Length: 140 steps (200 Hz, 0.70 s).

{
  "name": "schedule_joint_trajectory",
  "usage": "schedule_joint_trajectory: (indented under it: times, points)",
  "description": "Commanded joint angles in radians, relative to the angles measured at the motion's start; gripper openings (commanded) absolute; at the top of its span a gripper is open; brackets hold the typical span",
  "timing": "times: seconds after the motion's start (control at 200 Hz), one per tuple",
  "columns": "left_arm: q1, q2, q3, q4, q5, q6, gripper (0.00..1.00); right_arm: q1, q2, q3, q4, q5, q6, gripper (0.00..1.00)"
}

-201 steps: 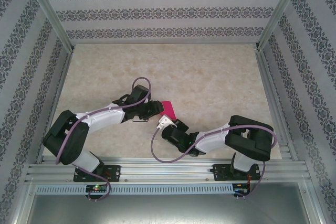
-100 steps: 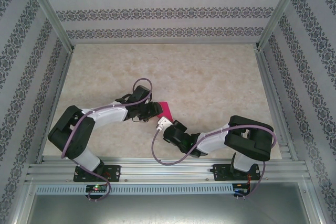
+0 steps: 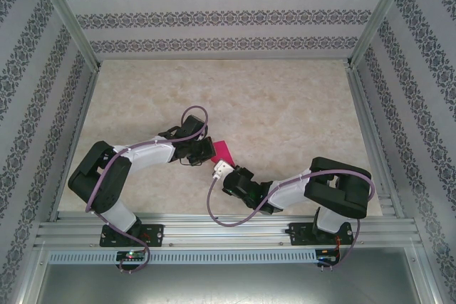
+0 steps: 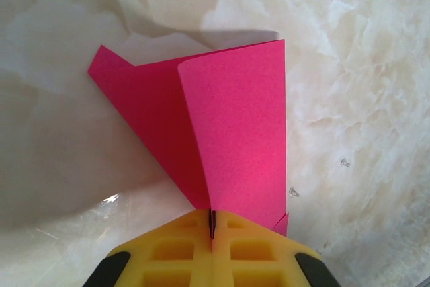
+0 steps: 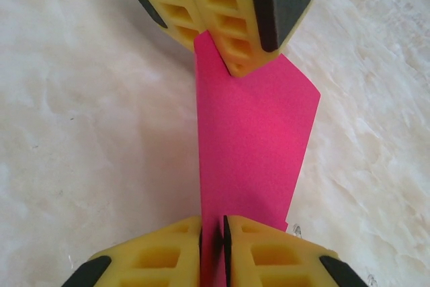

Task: Fold a paper plane with a square sheet of paper (pick it up from the middle)
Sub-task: Fold the wing for the fifth time at the center of the table.

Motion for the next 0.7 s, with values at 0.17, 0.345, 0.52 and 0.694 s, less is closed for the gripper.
schedule_joint_trajectory:
  times: [0.17,0.345,0.52,0.694]
  points:
    - [0.011,-0.006,0.028,-0.044,-0.002,0.015,0.01,-0.003,0.033,0.014,0.01,0.033,-0.018,0.13]
    - [0.012,-0.014,0.024,-0.05,-0.006,0.016,0.01,-0.004,0.03,0.013,0.013,0.049,-0.011,0.1]
    - [0.012,-0.011,0.022,-0.049,-0.003,0.014,0.01,-0.003,0.017,0.023,-0.002,0.007,0.011,0.1]
    - [0.012,-0.027,0.017,-0.053,-0.007,0.016,0.09,-0.011,0.031,0.036,-0.023,-0.029,0.042,0.01]
